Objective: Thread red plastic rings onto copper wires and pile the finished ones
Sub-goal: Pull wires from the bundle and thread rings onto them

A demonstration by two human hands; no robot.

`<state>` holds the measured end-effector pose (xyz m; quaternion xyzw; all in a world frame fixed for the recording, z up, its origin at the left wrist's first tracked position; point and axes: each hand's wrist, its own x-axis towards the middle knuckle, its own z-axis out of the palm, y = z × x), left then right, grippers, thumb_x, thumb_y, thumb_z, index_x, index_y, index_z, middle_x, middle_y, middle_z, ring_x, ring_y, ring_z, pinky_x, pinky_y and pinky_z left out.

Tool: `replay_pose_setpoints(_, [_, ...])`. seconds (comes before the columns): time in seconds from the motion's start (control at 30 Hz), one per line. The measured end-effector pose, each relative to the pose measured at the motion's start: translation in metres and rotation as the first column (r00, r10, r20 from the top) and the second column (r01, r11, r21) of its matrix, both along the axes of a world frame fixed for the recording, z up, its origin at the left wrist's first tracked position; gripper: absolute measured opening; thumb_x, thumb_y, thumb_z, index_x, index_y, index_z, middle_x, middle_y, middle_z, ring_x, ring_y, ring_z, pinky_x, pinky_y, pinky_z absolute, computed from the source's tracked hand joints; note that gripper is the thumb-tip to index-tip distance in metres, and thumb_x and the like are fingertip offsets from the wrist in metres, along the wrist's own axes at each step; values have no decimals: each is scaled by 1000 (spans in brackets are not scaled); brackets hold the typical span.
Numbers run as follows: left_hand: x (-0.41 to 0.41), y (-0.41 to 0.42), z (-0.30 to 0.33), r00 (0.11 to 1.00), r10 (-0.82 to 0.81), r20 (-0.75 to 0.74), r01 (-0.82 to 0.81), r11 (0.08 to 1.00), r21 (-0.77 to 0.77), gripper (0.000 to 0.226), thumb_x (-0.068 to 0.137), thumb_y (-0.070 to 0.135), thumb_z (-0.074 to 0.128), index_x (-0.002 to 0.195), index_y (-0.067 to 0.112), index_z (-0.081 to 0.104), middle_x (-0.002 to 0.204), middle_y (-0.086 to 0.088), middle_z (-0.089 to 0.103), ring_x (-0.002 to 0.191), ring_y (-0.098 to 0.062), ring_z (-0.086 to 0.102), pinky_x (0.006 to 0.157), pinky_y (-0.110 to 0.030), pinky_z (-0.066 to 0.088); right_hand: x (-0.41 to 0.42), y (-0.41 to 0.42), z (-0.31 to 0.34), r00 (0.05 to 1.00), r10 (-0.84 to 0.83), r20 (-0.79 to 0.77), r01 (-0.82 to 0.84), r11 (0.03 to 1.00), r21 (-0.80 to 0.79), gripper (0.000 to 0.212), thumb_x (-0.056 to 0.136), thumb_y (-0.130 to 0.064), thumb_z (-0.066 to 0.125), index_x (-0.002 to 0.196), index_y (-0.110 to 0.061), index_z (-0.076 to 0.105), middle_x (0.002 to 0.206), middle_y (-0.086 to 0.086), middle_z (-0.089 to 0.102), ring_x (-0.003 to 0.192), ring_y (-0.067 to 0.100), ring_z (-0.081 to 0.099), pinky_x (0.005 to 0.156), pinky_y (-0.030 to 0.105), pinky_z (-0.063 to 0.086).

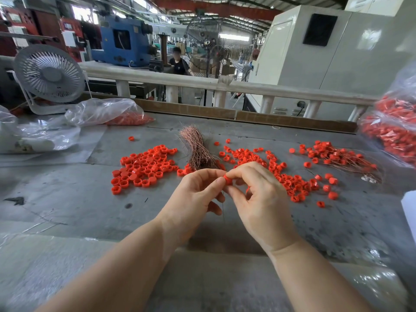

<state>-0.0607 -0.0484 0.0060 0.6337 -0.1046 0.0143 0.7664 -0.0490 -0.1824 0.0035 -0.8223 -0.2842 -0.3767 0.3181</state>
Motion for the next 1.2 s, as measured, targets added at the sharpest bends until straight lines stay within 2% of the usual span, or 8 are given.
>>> replay_pose_setpoints(0.13, [0, -1, 0, 1000, 19, 22, -20, 999, 30, 16, 93, 4, 48, 96, 4, 63, 65, 8, 62, 58, -2, 52, 49, -17, 46, 0, 0, 0, 1000, -3, -3, 3, 1000, 4, 7, 79, -9, 70, 85, -9, 66, 84, -1, 61, 76, 16, 58, 64, 17, 40])
replay_pose_setpoints(0.37, [0, 4, 2, 998, -34, -57, 27, 993, -116, 18, 89, 5, 52, 99, 4, 67, 74, -1, 66, 62, -5, 59, 52, -17, 48, 0, 2, 3, 1000, 8, 26, -10, 997, 73, 5, 79, -5, 68, 83, -4, 68, 82, 4, 63, 77, 19, 61, 65, 25, 47])
replay_pose_setpoints(0.47, [0, 4, 2, 997, -18, -74, 8, 992, -128, 17, 88, 3, 53, 93, 6, 69, 68, 0, 66, 59, -4, 59, 51, -16, 48, -1, 2, 4, 999, 1, 36, -3, 999, 54, 4, 80, -6, 67, 82, -3, 68, 81, 5, 63, 75, 21, 60, 64, 26, 48])
replay_pose_setpoints(0.67, [0, 4, 3, 997, 10, -81, -24, 985, -171, 22, 81, 2, 57, 72, 12, 75, 61, -2, 65, 52, -4, 57, 48, -15, 48, -5, 6, 5, 998, -8, 59, 8, 1000, 0, 5, 80, -3, 63, 81, 1, 66, 81, 9, 62, 75, 25, 60, 67, 39, 53])
replay_pose_setpoints(0.93, [0, 5, 2, 996, 21, -81, -32, 989, -144, 24, 80, 1, 59, 68, 13, 76, 63, -2, 67, 53, -5, 58, 50, -16, 49, -5, 8, 6, 997, -38, 68, 42, 997, -59, 5, 79, -4, 62, 77, 0, 64, 79, 9, 62, 75, 26, 59, 70, 35, 49])
replay_pose_setpoints(1.03, [1, 7, 3, 994, -41, -101, 20, 980, -197, 11, 71, 11, 65, 72, 11, 76, 64, -4, 65, 55, -6, 59, 52, -16, 50, -7, 8, 6, 997, -31, 77, 35, 998, -43, 4, 80, -4, 62, 80, -1, 66, 81, 8, 62, 76, 25, 60, 71, 34, 50])
replay_pose_setpoints(1.13, [1, 8, 2, 990, -76, -116, 54, 982, -182, 20, 58, 29, 71, 71, 14, 75, 62, -2, 61, 56, -5, 57, 53, -15, 49, -7, 7, 5, 996, -22, 84, 26, 998, -49, 3, 79, -4, 64, 77, -2, 66, 78, 6, 61, 74, 25, 59, 67, 37, 51])
replay_pose_setpoints(1.2, [1, 8, 1, 989, -66, -129, 45, 986, -159, 20, 56, 30, 72, 69, 15, 75, 59, 0, 60, 55, -4, 55, 53, -14, 48, -6, 6, 4, 997, -1, 71, 4, 999, -34, 4, 78, -3, 66, 74, -3, 66, 77, 6, 61, 73, 25, 59, 65, 39, 51])
